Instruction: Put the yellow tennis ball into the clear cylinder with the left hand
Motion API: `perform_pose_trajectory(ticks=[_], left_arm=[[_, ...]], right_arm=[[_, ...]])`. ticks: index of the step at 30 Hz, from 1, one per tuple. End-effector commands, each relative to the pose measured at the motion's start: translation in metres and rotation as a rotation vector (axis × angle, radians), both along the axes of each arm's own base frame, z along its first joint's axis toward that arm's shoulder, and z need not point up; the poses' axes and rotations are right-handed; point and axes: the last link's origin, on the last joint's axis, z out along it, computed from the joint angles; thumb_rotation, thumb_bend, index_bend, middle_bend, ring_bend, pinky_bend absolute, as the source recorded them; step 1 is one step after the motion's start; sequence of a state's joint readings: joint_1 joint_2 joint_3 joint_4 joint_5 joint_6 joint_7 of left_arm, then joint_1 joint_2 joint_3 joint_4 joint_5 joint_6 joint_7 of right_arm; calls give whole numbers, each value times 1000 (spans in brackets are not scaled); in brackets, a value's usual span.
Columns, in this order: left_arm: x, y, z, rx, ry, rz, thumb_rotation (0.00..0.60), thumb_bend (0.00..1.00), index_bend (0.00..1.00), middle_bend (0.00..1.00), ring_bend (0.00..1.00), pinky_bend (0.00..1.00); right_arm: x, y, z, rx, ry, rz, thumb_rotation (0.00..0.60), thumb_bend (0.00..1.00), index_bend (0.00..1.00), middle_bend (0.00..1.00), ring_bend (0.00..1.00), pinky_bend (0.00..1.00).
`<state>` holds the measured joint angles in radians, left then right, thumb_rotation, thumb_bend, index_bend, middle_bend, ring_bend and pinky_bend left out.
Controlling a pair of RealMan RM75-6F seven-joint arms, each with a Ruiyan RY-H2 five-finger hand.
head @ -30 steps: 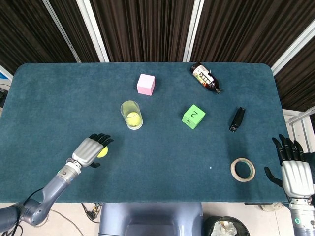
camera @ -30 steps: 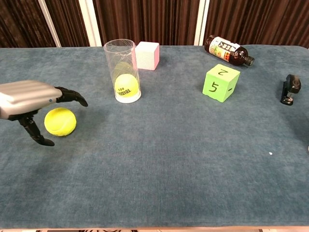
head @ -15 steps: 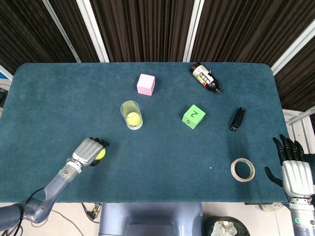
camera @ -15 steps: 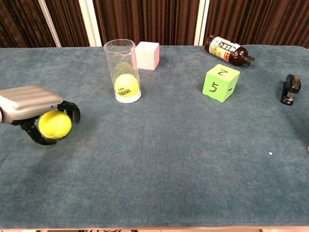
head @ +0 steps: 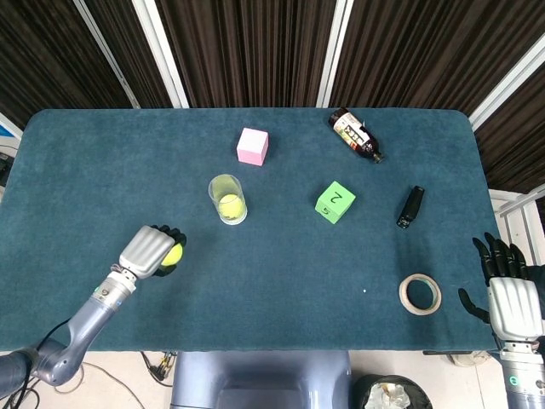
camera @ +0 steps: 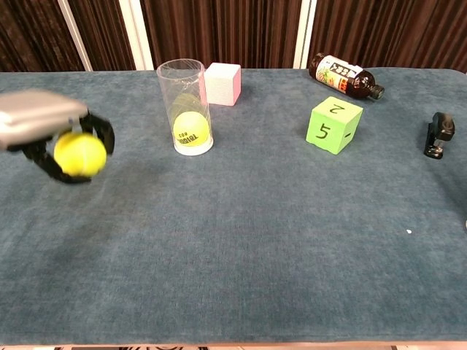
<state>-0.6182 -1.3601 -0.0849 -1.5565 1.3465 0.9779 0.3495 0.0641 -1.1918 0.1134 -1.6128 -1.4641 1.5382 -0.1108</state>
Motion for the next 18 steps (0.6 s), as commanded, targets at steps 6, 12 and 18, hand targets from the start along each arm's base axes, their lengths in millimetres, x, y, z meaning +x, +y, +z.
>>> perform_pose_trajectory(ticks=[6, 12, 18], left_arm=[[63, 27, 40, 146, -120, -123, 600, 281, 428, 466, 400, 527], [106, 45, 39, 176, -90, -190, 600, 279, 426, 465, 400, 527], [128, 70, 23, 206, -56, -159, 600, 280, 426, 459, 400, 527]], right_arm=[[-1, -1, -3, 8, 5, -7, 600, 352, 90, 0, 0, 0], [-1, -1, -4, 8, 7, -7, 600, 352, 90, 0, 0, 0], [-2, -2, -3, 5, 7, -11, 600, 352, 90, 0, 0, 0]])
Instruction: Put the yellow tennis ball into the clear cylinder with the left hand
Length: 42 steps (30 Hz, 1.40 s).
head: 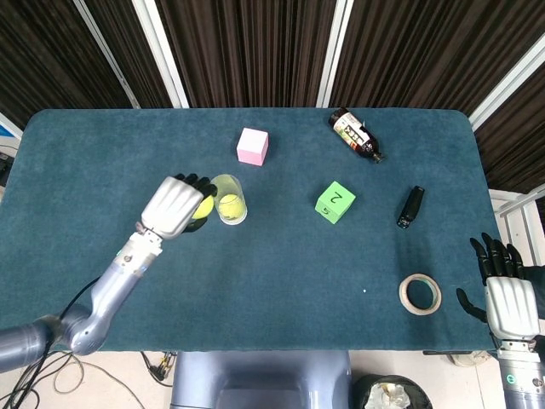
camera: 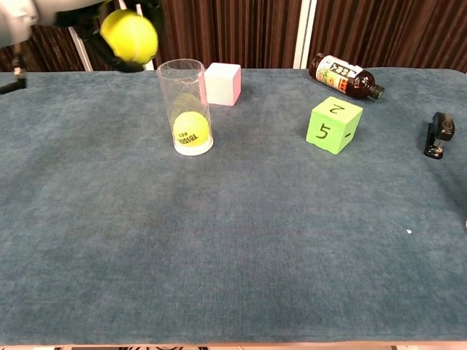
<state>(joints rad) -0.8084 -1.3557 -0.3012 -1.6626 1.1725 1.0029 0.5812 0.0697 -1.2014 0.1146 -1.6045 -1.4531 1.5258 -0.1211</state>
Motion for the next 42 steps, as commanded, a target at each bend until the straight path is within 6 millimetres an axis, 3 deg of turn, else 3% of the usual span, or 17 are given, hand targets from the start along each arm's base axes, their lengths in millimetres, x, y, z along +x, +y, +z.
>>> perform_pose_trajectory(ticks=[1, 7, 15, 27, 33, 42], left_arm=[[19, 17, -14, 16, 10, 13, 600, 279, 426, 458, 400, 527], [34, 31, -32, 53, 60, -15, 600, 275, 429, 450, 399, 527], [46, 31, -49, 70, 54, -55, 600, 263, 426, 433, 381, 527], [42, 31, -46, 130, 105, -36, 600, 222, 414, 407, 360, 535], [41, 31, -49, 123, 105, -28, 600, 118, 404, 379, 330, 518], [39, 31, -44, 140, 114, -14, 600, 46, 339, 217, 166, 370]], right_arm=[[-1, 0, 1, -4, 1, -2, 600, 353, 90, 0, 0, 0], [-2, -2, 1, -7, 6, -7, 600, 352, 90, 0, 0, 0], [-3, -2, 3, -12, 3, -9, 600, 353, 90, 0, 0, 0], [-2, -2, 3, -16, -7, -5, 600, 352, 90, 0, 0, 0], [-1, -2, 2, -14, -6, -6, 600, 352, 90, 0, 0, 0], [-2, -2, 2, -15, -9, -8, 600, 352, 90, 0, 0, 0]])
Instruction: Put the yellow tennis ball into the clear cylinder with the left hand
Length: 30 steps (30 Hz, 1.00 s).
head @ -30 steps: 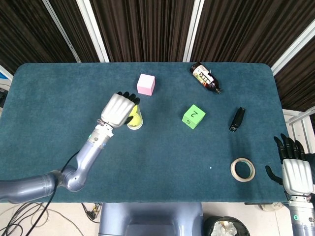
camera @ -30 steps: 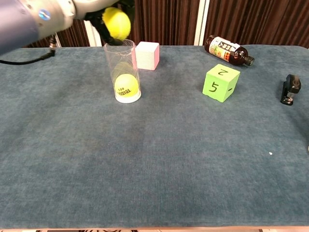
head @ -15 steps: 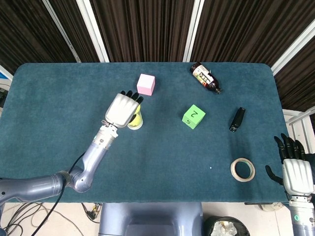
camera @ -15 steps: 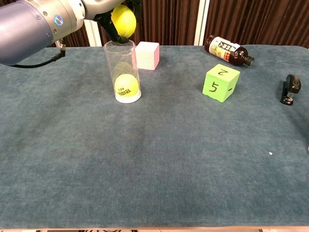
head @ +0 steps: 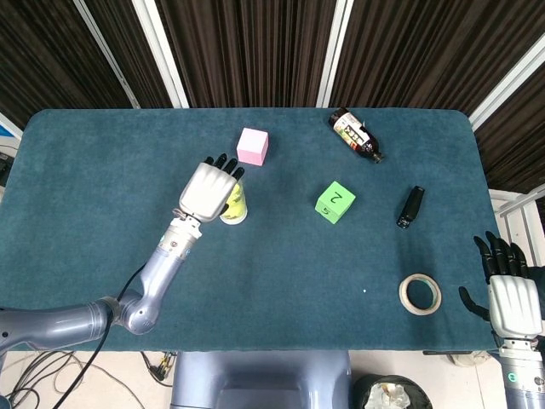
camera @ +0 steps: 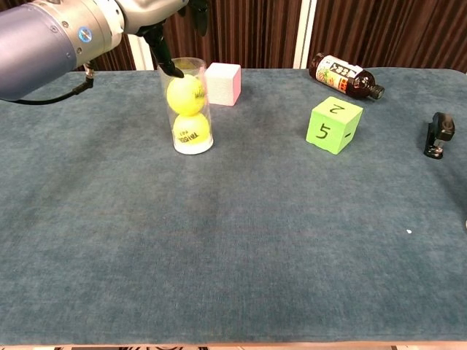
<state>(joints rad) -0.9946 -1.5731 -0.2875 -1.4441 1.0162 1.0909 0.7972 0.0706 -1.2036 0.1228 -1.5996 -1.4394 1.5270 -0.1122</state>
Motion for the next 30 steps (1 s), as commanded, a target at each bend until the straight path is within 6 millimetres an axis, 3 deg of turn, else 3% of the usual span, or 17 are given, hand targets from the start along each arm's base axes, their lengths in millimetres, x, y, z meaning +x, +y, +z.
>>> perform_pose_trajectory(ticks=[1, 6, 9, 14, 18, 20, 24, 30], left_arm=[[1, 0, 2, 7, 2, 2, 600, 46, 334, 205, 156, 358], [8, -8, 19, 46, -50, -32, 600, 46, 317, 200, 155, 355], [1, -25, 39, 60, -93, -44, 600, 48, 281, 194, 154, 357], [-47, -70, 78, 104, -87, 43, 600, 48, 215, 150, 155, 362], [-102, -105, 102, 122, -113, 131, 600, 48, 207, 128, 153, 360], [-133, -118, 109, 114, -110, 196, 600, 48, 196, 101, 124, 331], [-177, -137, 118, 102, -113, 285, 600, 48, 170, 34, 64, 270], [-213, -164, 124, 83, -152, 307, 600, 48, 168, 31, 47, 226]], right_arm=[[0, 0, 1, -4, -1, 0, 600, 352, 90, 0, 0, 0], [0, 1, 2, -9, -3, -5, 600, 352, 90, 0, 0, 0], [-1, 1, 3, -7, -5, -7, 600, 352, 90, 0, 0, 0], [0, 2, 4, -9, -9, 0, 600, 352, 90, 0, 0, 0], [2, 2, 1, -2, -7, 2, 600, 352, 90, 0, 0, 0], [2, 2, -2, 6, -1, 3, 600, 352, 90, 0, 0, 0], [3, 2, -7, 18, 11, 3, 600, 352, 90, 0, 0, 0], [3, 1, -8, 15, 14, 5, 600, 351, 90, 0, 0, 0]])
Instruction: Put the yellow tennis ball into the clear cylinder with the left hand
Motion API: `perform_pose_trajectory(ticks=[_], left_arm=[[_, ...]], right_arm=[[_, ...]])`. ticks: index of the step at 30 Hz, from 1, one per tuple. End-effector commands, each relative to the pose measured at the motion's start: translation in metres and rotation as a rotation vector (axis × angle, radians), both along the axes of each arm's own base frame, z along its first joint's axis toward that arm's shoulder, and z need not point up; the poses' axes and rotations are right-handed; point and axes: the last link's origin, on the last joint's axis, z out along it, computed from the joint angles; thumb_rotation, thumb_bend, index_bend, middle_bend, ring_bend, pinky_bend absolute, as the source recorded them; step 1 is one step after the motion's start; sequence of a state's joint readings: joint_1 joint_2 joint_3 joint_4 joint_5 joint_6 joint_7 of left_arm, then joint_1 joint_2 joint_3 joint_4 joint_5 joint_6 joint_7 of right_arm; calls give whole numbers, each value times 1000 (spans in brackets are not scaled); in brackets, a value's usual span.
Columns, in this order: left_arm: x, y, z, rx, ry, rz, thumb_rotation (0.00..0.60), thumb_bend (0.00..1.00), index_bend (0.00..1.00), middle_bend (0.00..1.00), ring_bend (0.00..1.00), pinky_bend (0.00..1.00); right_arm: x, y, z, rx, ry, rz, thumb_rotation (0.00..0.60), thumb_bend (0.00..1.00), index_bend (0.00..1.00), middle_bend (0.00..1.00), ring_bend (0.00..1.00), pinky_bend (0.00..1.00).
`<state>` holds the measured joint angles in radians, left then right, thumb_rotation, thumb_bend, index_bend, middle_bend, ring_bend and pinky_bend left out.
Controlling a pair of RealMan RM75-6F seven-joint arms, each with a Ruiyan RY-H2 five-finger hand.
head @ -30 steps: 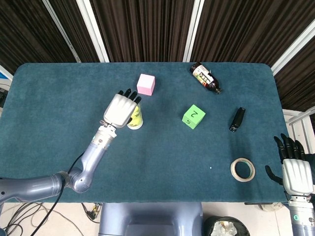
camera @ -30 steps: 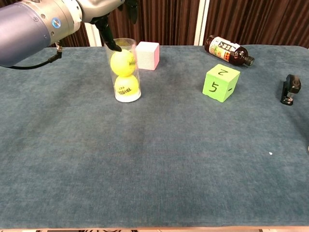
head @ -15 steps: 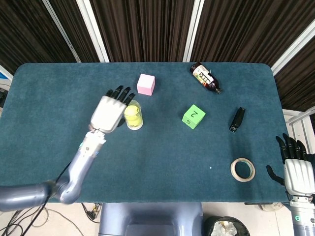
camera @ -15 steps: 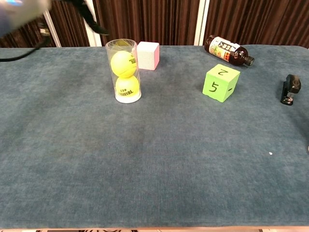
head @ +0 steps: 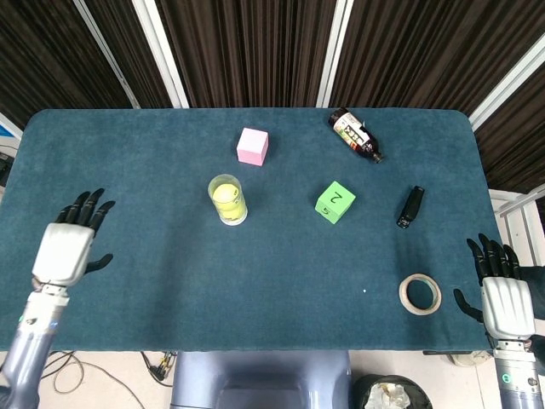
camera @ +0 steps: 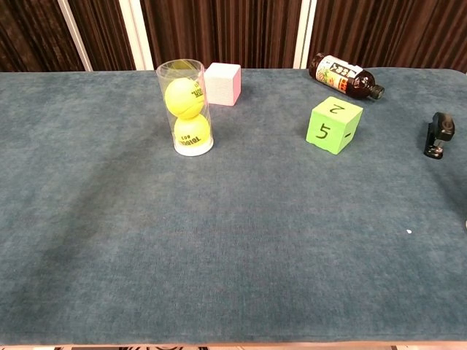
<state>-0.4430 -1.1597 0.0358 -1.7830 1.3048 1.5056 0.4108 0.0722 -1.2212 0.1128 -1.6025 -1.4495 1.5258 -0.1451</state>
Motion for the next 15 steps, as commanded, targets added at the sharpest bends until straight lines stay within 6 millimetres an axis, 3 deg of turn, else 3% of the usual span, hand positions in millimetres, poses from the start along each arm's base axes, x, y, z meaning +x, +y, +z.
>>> perform_pose_trajectory(ticks=[1, 7, 15], left_arm=[[-31, -24, 9, -4, 15, 13, 600, 48, 168, 31, 41, 219], [-50, -36, 11, -8, 13, 47, 600, 48, 168, 25, 2, 154], [-56, -36, 10, -13, 7, 59, 600, 48, 168, 18, 1, 114]], right_arm=[[0, 0, 0, -1, -1, 1, 600, 352, 90, 0, 0, 0], [0, 0, 3, -7, -7, 6, 600, 352, 90, 0, 0, 0], [1, 1, 4, -11, -10, 10, 600, 352, 90, 0, 0, 0]])
